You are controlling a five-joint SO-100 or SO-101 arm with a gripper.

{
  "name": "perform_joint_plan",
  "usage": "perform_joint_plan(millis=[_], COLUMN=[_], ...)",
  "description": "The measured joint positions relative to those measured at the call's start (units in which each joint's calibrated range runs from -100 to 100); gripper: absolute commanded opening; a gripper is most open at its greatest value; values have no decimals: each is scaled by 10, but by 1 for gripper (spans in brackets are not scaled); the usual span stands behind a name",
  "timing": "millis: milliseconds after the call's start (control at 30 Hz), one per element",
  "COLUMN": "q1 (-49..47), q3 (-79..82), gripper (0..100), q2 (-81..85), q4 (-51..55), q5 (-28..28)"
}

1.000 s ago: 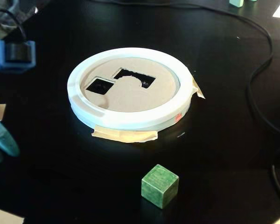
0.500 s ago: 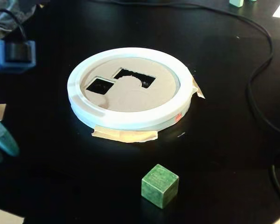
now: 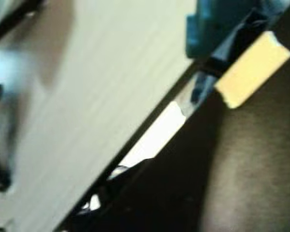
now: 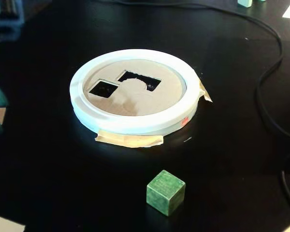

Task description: Pick up the square block and drop it in corresponding square shaped hole

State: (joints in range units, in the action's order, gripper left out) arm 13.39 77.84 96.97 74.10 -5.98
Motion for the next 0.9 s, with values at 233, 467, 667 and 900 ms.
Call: perform_joint_plan(millis=[233, 467, 667, 900], q1=[-1, -67, -117, -149], q3=[-215, -444, -628, -784], gripper=[91, 91, 91, 91], q2=[-224, -529, -788, -1003], q4=[0, 0, 0, 0], q5=[0, 0, -23, -50])
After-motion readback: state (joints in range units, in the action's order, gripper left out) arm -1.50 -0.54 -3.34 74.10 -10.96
